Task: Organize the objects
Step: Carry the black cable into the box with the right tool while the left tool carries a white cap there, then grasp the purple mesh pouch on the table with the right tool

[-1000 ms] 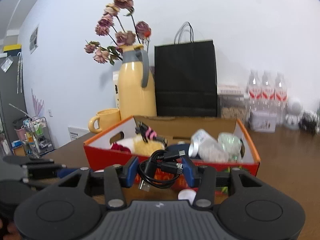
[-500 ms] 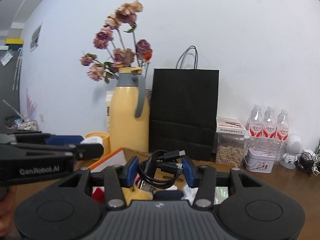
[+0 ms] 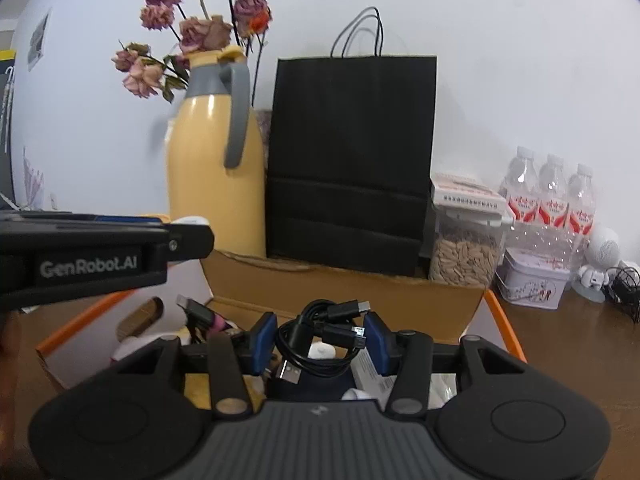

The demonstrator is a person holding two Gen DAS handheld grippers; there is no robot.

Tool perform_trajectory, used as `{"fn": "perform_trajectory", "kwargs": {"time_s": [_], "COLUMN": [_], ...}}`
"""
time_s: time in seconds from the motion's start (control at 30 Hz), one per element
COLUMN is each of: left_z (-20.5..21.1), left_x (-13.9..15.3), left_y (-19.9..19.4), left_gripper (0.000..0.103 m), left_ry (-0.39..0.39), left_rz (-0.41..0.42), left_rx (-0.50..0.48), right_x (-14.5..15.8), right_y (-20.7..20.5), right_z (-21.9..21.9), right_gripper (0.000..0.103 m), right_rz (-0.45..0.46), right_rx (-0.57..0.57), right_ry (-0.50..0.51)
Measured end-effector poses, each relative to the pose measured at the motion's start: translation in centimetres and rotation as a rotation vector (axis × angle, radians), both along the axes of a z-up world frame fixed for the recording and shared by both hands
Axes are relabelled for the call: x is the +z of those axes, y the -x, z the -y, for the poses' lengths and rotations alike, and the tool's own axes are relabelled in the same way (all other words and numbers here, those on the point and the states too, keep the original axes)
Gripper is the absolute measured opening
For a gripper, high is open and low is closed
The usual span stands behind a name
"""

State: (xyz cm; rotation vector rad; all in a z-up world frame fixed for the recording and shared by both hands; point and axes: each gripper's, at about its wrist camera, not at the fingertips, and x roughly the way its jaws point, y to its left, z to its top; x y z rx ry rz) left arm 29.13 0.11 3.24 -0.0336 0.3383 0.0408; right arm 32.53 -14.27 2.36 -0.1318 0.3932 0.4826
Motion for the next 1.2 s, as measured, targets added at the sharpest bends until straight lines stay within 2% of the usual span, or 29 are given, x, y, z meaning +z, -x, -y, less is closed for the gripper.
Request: {"fn": "perform_trajectory", "kwargs": {"time_s": [0.07, 0.13, 0.17, 0.23, 0.3, 0.67, 0.93, 1.1, 1.2], "left_z": [-0.3, -0.3, -0.3, -0.2, 0.0, 0.1, -0.9, -1.6, -1.6], "left_x": [-0.9, -1.4, -1.4, -1.2, -1.0, -1.1, -0.7, -0.7, -1.0], "left_y": [-0.6, -0.8, -0.6, 0.0, 0.4, 0.3, 1.8, 3.4, 4.7], "left_gripper": [0.054, 0.093, 0.101, 0.103, 0.103, 0.103, 0.103, 0.103, 0.103], "left_ry": [0.006, 0.002, -0.004, -0.021, -0.027, -0.022, 0.027, 0.058, 0.045], "left_rz": [-0.031, -0.043, -0.027, 0.03, 0.046, 0.026, 0.067, 0.092, 0.105], "left_rx": [0.013, 0.026, 0.037, 0.055, 0.054, 0.057, 0.063, 0.08, 0.105], "right_x": [-0.5, -0.7, -0.8, -0.9, -1.0, -0.6, 0.6, -0.1, -0.5], "right_y": [-0.2, -0.3, -0.4, -0.2, -0.2, -0.2, 1.3, 2.9, 4.2], "right_z": [0.1, 0.3, 0.5, 0.8, 1.0, 1.5, 3.0, 4.2, 4.9], "right_gripper": [0.047, 0.052, 0.059, 0.094, 0.102, 0.103, 0.103, 0.103, 0.103], "right_rz": [-0.014, -0.026, -0.033, -0.035, -0.036, -0.046, -0.012, -0.001, -0.004], "right_rx": [-0.009, -0.02, -0.023, -0.037, -0.05, -0.065, -0.068, -0.092, -0.087], "right_ry": [0.008, 0.013, 0.012, 0.003, 0.001, 0.001, -0.005, 0.004, 0.023]}}
